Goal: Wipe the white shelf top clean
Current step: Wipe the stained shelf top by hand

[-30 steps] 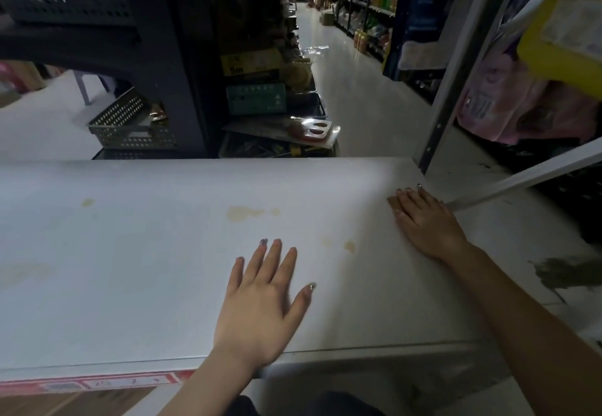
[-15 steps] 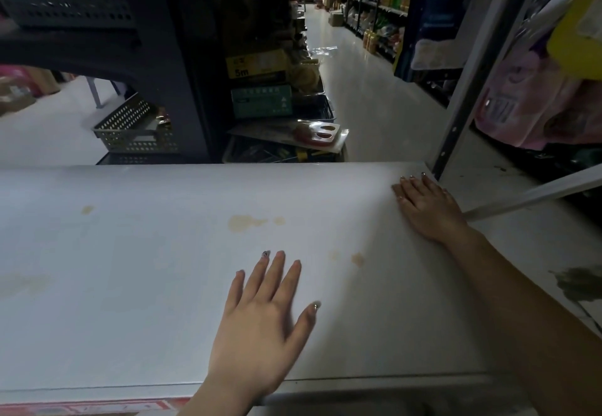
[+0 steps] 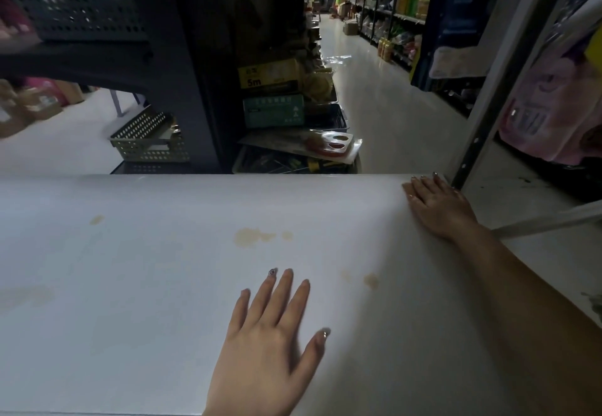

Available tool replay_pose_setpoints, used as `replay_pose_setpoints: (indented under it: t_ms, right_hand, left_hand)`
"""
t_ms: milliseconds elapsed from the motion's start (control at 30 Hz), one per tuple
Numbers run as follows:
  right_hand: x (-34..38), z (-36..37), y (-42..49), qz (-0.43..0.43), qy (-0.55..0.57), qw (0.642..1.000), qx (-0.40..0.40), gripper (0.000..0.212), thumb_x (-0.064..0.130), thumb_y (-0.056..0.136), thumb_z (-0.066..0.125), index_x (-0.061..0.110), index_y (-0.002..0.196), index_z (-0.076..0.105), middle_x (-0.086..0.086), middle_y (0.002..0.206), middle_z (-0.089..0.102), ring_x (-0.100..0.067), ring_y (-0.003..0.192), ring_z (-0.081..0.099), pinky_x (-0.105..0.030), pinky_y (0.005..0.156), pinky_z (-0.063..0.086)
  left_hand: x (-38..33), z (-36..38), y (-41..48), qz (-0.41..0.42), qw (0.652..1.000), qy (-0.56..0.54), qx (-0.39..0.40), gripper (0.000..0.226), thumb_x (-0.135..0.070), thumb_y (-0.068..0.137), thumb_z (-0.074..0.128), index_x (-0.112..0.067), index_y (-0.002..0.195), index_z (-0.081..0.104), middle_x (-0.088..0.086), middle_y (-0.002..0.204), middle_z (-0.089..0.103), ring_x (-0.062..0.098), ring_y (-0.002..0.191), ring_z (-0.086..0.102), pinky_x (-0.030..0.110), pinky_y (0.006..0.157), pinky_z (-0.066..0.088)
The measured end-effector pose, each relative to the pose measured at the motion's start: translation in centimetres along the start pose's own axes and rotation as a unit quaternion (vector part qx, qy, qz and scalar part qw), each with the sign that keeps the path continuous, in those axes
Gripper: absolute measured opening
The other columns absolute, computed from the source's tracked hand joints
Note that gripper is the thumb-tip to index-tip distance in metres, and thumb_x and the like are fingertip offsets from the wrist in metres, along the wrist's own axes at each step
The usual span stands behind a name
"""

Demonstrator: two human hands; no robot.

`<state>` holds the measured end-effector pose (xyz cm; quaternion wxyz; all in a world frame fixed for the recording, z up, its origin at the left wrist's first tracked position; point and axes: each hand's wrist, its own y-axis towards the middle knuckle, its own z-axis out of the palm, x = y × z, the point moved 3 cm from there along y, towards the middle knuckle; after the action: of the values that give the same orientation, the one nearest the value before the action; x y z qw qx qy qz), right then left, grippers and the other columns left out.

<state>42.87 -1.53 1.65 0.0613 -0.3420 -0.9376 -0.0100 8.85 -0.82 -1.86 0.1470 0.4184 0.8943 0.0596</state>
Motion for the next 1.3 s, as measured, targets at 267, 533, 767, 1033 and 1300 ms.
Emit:
replay_pose_setpoints:
  t_ms: [267, 533, 767, 1033, 1300]
  right_hand:
    - [-0.1, -0.3, 2.1, 0.005, -0.004, 1.000, 0.007, 0.052, 0.037, 0.101, 0.019, 0.023, 0.150, 0.008, 0.002, 0.158, 0.003, -0.015, 0.144, -0.004, -0.036, 0.114, 0.005]
    - [0.0, -0.2, 2.6, 0.015, 0.013, 1.000, 0.008, 0.052, 0.039, 0.101, 0.019, 0.023, 0.150, 0.010, 0.002, 0.158, 0.004, -0.015, 0.144, -0.003, -0.037, 0.114, 0.006]
    - [0.0, 0.0, 0.5, 0.013, 0.019, 1.000, 0.002, 0.053, 0.040, 0.100, 0.019, 0.022, 0.149, 0.012, 0.004, 0.158, 0.005, -0.016, 0.144, -0.002, -0.039, 0.115, 0.003]
    - [0.2, 0.7, -2.6, -0.005, -0.006, 1.000, -0.007, 0.053, 0.038, 0.100, 0.020, 0.019, 0.149, 0.013, -0.001, 0.157, 0.009, -0.019, 0.144, 0.001, -0.035, 0.116, 0.001]
    - [0.2, 0.9, -5.2, -0.009, -0.012, 1.000, -0.010, 0.052, 0.038, 0.100, 0.020, 0.023, 0.149, 0.012, 0.003, 0.157, 0.008, -0.017, 0.144, 0.000, -0.035, 0.115, 0.003]
  left_hand:
    - [0.2, 0.3, 0.4, 0.016, 0.999, -0.009, -0.031, 0.062, -0.063, 0.089, 0.023, -0.026, 0.129, 0.051, -0.001, 0.138, 0.049, 0.015, 0.132, 0.034, 0.040, 0.100, 0.027]
    - [0.3, 0.5, 0.5, 0.013, 1.000, -0.004, -0.024, 0.061, -0.064, 0.088, 0.022, -0.027, 0.131, 0.047, -0.002, 0.138, 0.049, 0.015, 0.131, 0.035, 0.041, 0.099, 0.029]
    - [0.0, 0.0, 0.1, 0.008, 1.000, -0.002, 0.000, 0.064, -0.063, 0.090, 0.020, -0.026, 0.133, 0.049, -0.002, 0.142, 0.044, 0.014, 0.134, 0.029, 0.039, 0.102, 0.024]
    - [-0.2, -0.7, -0.4, -0.001, 0.999, 0.017, 0.031, 0.062, -0.064, 0.089, 0.025, -0.029, 0.137, 0.043, -0.004, 0.145, 0.040, 0.011, 0.138, 0.021, 0.036, 0.105, 0.017]
    - [0.7, -2.4, 2.6, -0.011, 0.999, -0.023, -0.025, 0.072, -0.067, 0.081, 0.008, -0.036, 0.146, 0.016, -0.008, 0.156, 0.011, 0.006, 0.140, -0.008, 0.028, 0.109, -0.010]
